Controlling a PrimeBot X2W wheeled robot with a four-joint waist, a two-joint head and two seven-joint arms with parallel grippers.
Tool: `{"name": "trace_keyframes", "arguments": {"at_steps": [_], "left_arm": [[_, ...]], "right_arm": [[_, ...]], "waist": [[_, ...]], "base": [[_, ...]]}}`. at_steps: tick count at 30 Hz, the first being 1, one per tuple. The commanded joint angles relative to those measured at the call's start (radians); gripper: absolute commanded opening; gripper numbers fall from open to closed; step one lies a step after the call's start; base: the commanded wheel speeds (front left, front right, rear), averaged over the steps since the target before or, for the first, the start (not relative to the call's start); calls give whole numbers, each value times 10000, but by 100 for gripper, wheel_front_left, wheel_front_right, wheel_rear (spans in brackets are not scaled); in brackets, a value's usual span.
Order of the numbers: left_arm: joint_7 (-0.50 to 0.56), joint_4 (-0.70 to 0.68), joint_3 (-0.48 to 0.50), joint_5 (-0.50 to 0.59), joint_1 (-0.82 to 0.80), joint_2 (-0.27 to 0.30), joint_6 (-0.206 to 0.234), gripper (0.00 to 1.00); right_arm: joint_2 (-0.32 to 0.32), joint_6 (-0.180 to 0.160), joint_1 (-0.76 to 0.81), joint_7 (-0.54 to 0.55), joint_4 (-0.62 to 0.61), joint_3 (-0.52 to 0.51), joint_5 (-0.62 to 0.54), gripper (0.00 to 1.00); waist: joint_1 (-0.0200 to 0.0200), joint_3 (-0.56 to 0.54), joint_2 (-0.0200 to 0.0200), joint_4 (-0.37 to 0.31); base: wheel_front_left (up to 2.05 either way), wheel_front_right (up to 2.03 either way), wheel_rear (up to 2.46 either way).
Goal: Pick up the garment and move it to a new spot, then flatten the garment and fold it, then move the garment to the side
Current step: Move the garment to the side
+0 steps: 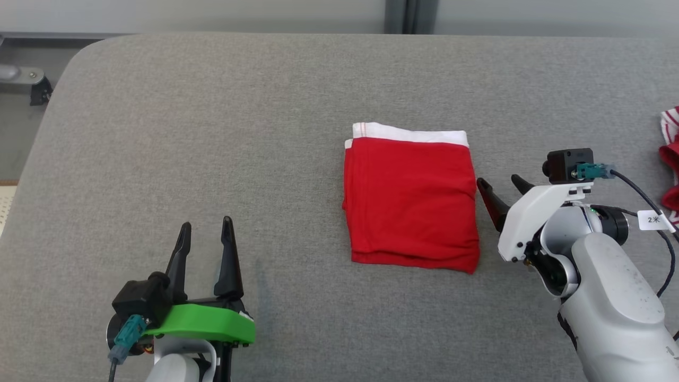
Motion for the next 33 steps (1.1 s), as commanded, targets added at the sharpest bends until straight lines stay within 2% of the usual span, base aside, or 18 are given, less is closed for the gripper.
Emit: {"name": "trace_keyframes", "arguments": {"at_steps": [1, 11, 13, 14, 15, 22, 28, 33], "left_arm": [[-3, -20, -32, -19, -166, 18, 37, 100], [-3, -55, -151, -97, -98, 17, 121, 100], [-3, -67, -136, -72, -49, 17, 136, 100], [-3, -77, -127, -52, -28, 17, 134, 100], [-3, -82, -120, -8, 0, 16, 136, 100], [-3, -128, -23, 274, 128, 16, 30, 100], [-3, -174, 84, 532, 88, 19, -114, 100], [-1, -210, 180, 876, -93, 53, -218, 100]], "right_arm": [[-134, -7, -151, 153, 153, 131, 271, 100], [-407, -7, -254, 704, 1140, 998, 1369, 100], [-406, -5, -289, 631, 1280, 1144, 1476, 38], [-387, -4, -314, 545, 1282, 1222, 1537, 14], [-377, -4, -354, 435, 1286, 1296, 1580, 0], [-614, -7, -667, -283, 1024, 1784, 1786, 0], [-904, -7, -713, -688, 658, 2007, 1865, 0], [-1133, -7, -672, -866, 220, 1983, 1882, 0]], "waist": [[0, 350, -1, 484], [0, 495, -1, 986], [0, 477, -1, 967], [0, 471, -1, 942], [0, 456, -1, 885], [0, 365, -1, 24], [0, 408, -1, -1443], [0, 696, -1, -2964]], "base": [[0, 0, 0], [0, 0, 0], [0, 0, 0], [0, 0, 0], [0, 0, 0], [0, 0, 0], [0, 0, 0], [0, 0, 0]]}}
